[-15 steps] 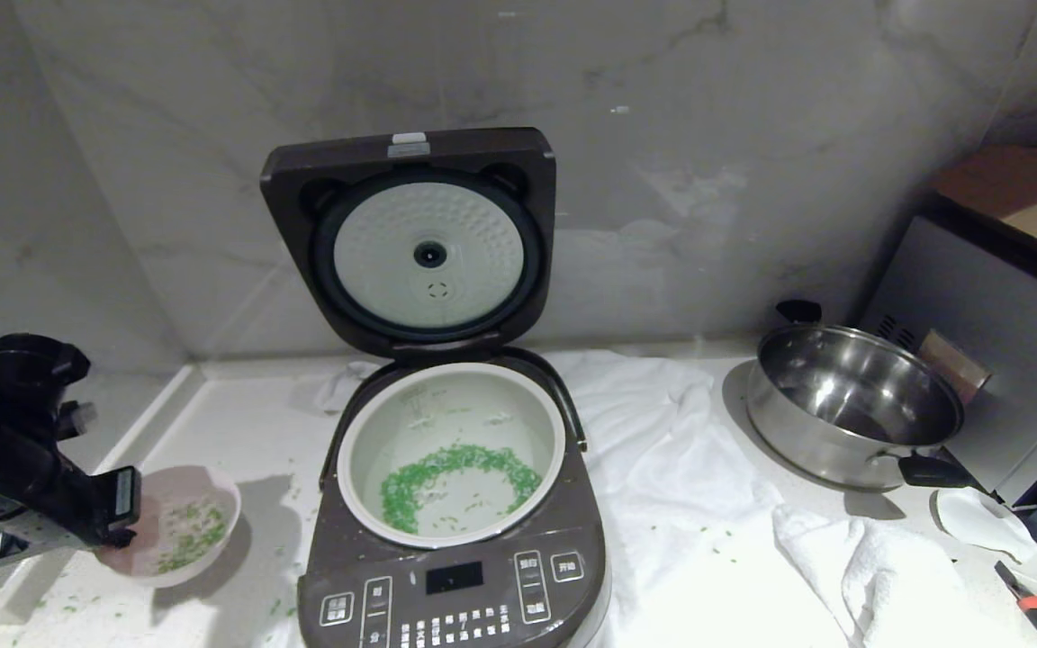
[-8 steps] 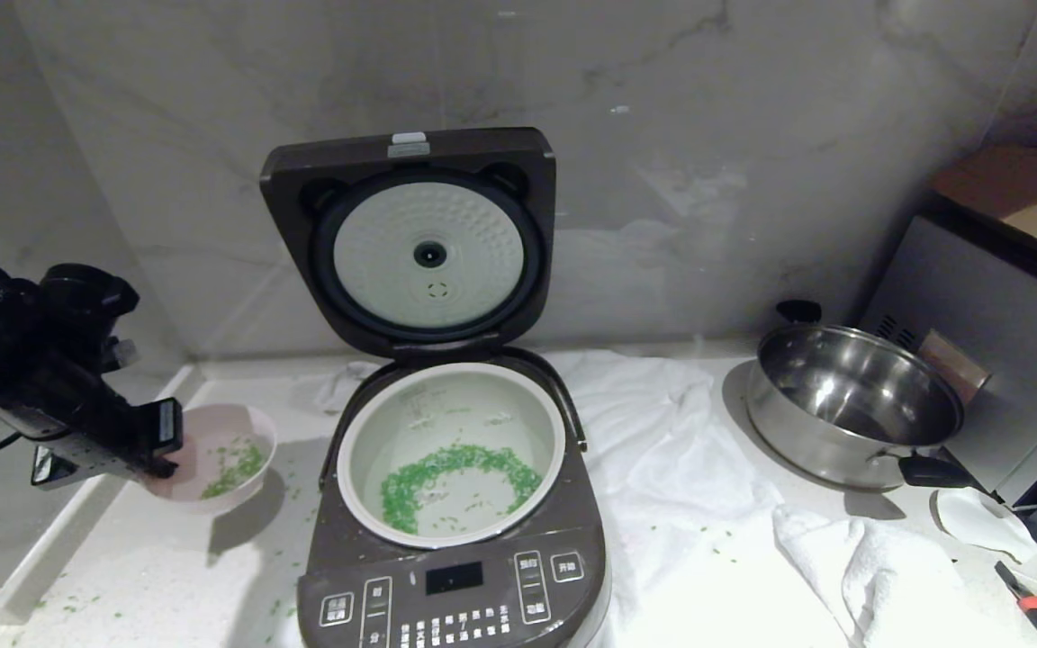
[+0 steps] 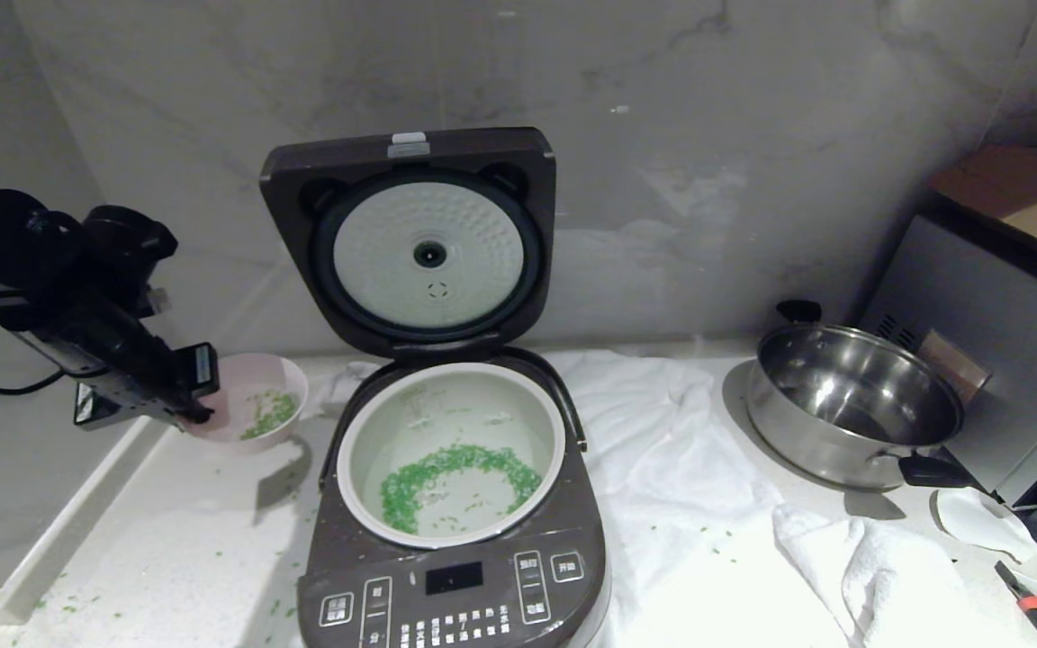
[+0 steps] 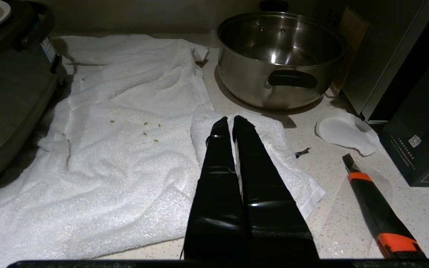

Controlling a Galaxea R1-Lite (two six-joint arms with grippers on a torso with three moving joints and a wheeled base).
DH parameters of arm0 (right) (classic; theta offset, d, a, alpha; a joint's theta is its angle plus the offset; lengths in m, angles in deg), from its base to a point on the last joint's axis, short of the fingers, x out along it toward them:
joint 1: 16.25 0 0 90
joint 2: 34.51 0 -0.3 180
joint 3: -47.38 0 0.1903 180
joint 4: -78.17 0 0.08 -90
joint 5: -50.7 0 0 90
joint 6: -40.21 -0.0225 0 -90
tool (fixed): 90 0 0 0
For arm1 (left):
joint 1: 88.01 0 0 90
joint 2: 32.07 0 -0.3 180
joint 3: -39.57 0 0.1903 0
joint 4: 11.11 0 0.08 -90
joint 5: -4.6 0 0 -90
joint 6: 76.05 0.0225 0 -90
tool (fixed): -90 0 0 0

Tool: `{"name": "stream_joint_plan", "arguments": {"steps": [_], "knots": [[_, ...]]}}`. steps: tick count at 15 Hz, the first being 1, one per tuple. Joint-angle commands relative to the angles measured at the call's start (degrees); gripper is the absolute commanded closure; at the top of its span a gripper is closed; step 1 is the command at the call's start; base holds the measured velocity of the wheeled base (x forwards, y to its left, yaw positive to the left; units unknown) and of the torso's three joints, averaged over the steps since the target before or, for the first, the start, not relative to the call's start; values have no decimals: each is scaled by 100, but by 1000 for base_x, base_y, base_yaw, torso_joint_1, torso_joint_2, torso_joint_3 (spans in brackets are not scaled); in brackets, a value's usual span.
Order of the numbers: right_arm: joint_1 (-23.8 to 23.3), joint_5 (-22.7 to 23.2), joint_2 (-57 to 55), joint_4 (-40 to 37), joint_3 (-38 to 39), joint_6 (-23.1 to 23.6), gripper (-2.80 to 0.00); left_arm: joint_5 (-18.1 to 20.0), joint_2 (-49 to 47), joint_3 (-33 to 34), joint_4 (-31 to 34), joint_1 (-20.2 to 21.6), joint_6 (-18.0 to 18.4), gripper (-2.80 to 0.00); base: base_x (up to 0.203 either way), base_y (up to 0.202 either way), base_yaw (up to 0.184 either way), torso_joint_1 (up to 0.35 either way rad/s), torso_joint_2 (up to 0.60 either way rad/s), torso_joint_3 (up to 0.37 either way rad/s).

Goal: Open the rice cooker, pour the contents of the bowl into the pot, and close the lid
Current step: Pour the water from the bowl into the rice cooker

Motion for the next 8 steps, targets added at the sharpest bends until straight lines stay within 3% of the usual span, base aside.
{"name": "stream_joint_plan", "arguments": {"steps": [1, 8], "knots": [[2, 2, -5, -2, 1, 2, 0, -2, 2, -239, 106, -174, -143, 0, 0, 0, 0, 0, 0, 0], [2, 2, 4, -2, 1, 2, 0, 6, 283, -134, 159, -963, -500, 0, 0, 0, 0, 0, 0, 0]]}}
